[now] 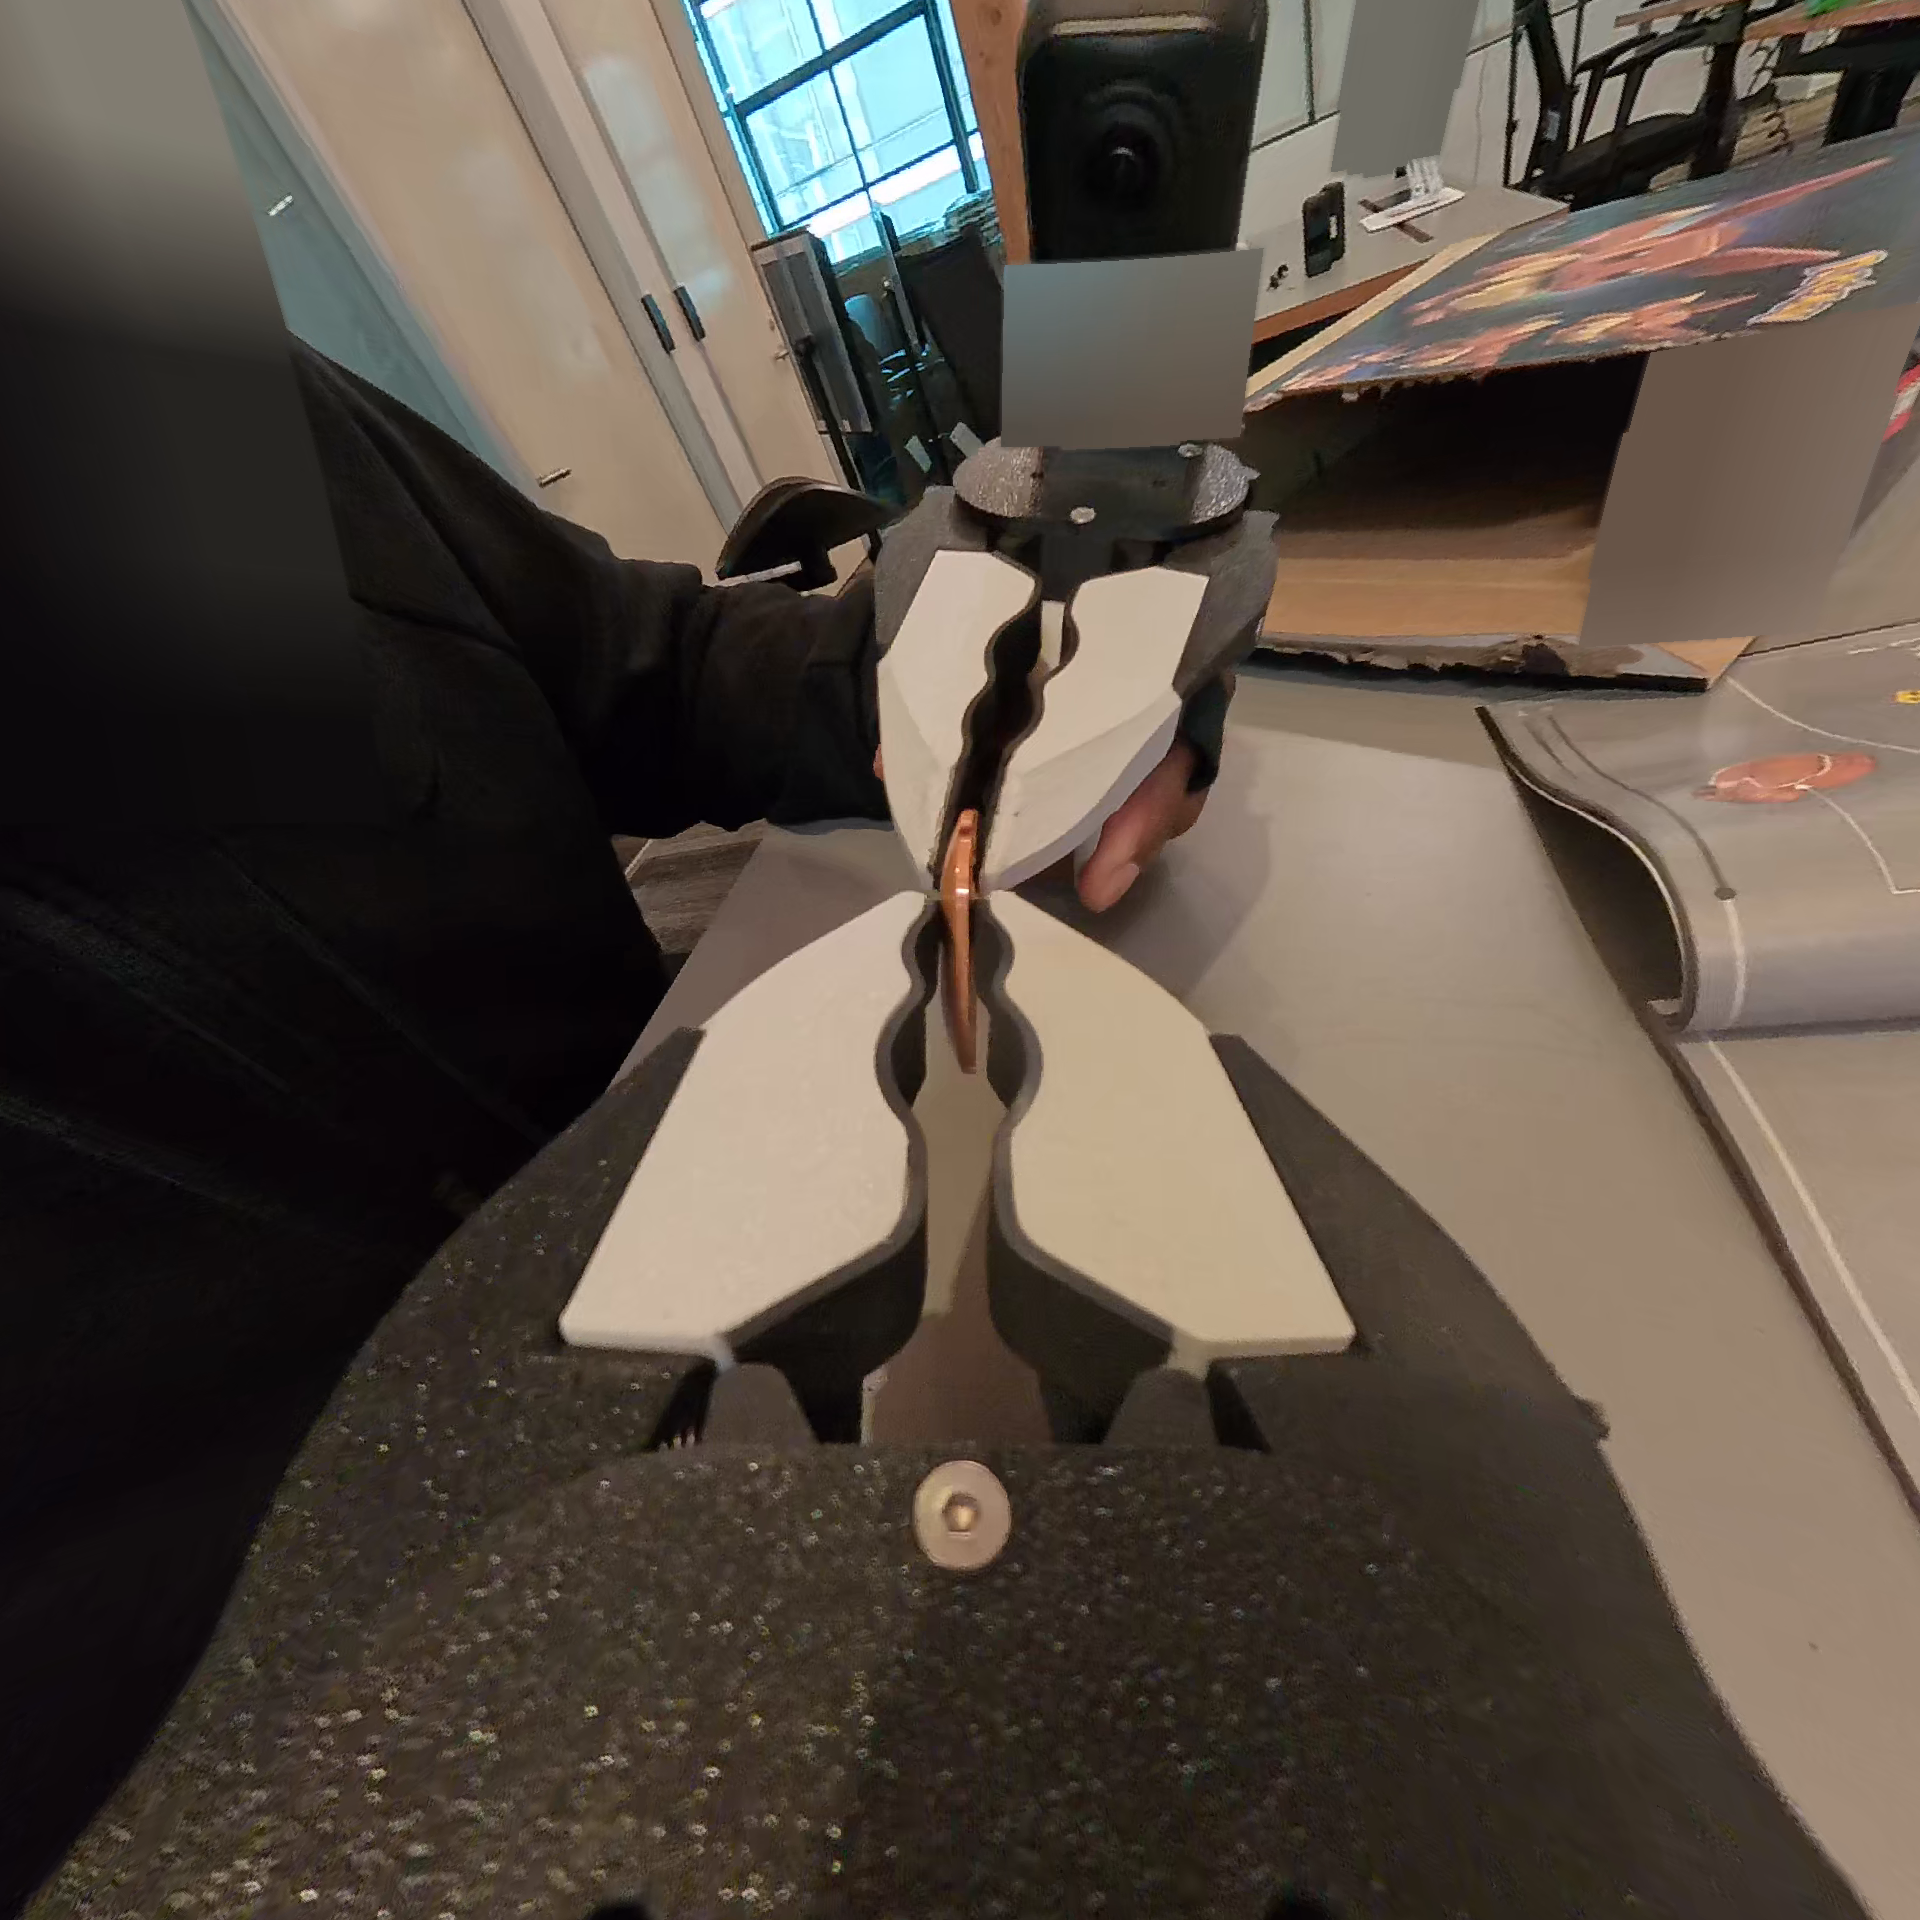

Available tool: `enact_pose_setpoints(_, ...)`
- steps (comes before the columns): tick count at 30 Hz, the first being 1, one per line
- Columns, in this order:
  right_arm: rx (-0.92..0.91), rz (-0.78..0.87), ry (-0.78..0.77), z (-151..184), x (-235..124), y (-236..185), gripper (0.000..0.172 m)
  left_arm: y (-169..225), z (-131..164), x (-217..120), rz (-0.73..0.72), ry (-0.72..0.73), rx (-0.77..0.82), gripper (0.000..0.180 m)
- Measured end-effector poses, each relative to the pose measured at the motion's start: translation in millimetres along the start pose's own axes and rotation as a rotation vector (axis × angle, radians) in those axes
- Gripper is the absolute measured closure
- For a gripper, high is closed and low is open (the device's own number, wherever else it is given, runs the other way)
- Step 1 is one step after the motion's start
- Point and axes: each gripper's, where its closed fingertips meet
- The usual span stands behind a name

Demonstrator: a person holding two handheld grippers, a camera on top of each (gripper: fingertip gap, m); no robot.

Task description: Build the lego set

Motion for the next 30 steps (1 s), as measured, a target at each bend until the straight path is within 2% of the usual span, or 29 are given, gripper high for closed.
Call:
enact_pose_setpoints(10,0.005,0.004,0.01,-0.8,-0.6,1.9,0.166,0.3,-0.4,0.8,0.004,0.004,-0.006,0.176)
enact_pose_setpoints(11,0.006,0.024,0.024,-2.7,-1.5,5.1,0.165,-2.7,-2.0,-0.2,-0.014,0.018,-0.011,0.176)
enact_pose_setpoints(13,0.014,0.033,0.037,-4.7,-4.1,7.1,0.15,-8.3,-6.2,-4.4,-0.038,0.051,-0.038,0.176)
enact_pose_setpoints(17,0.013,0.068,0.03,-2.6,-3.2,10.7,0.147,-13.7,-15.9,-13.9,-0.044,0.14,-0.099,0.176)
enact_pose_setpoints(20,0.036,0.072,0.041,-3.7,-2.0,11.9,0.149,-14.3,-17.4,-14.7,-0.032,0.167,-0.131,0.176)
enact_pose_setpoints(26,0.084,0.086,0.065,-6.0,-2.8,17.5,0.165,-14.3,-17.3,-13.6,-0.017,0.179,-0.158,0.176)
enact_pose_setpoints(30,0.092,0.067,0.051,-4.3,-2.1,15.4,0.166,-13.0,-16.4,-12.6,-0.003,0.176,-0.168,0.176)
Point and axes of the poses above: each gripper's, where its closed fingertips meet, x out along the fingers, z out of its underside, y = z × x across the jaws, and after that the axes turned 7 degrees about z, right-handed
